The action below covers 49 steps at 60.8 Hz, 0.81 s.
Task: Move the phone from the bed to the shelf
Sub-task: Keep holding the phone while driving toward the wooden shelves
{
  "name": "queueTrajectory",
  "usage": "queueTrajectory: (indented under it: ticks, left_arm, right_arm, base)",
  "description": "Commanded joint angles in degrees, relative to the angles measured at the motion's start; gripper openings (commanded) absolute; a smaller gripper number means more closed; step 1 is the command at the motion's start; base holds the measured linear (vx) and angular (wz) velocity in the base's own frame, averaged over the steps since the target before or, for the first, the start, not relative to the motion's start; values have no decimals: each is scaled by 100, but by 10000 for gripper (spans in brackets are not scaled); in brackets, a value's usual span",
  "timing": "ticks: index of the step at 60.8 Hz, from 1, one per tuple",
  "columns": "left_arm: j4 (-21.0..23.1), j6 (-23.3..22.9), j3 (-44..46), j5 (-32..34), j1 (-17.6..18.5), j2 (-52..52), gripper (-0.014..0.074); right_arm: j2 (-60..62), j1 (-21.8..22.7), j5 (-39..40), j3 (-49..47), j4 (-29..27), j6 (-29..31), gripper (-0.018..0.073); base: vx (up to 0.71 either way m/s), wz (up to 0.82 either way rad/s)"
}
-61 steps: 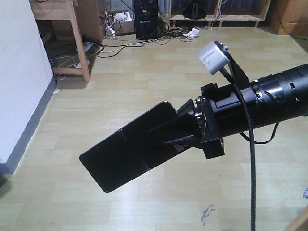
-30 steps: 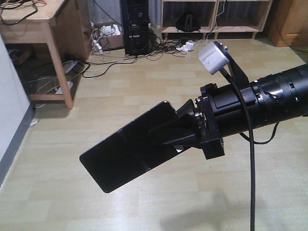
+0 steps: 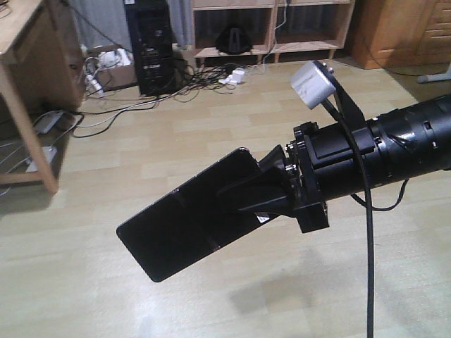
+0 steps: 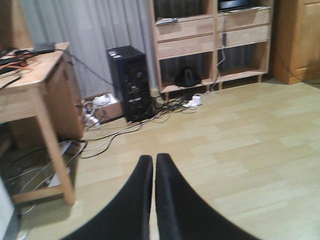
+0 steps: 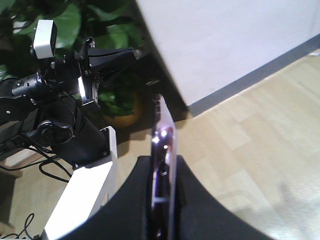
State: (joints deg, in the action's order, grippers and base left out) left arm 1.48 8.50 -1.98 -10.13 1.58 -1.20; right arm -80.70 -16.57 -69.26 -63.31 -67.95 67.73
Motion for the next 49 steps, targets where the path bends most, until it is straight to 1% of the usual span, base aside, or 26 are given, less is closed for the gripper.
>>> queueTrajectory:
  ticks: [1,49]
  left_arm:
    - [52,-33,132,410,18,-24,1]
    - [52,-33,132,410,18,-24,1]
  right_arm:
    - [186,11,-385,-146,-487,8,-2]
    - [186,11,-385,-146,-487,8,-2]
  base:
    - [34,-29]
    - [33,-24]
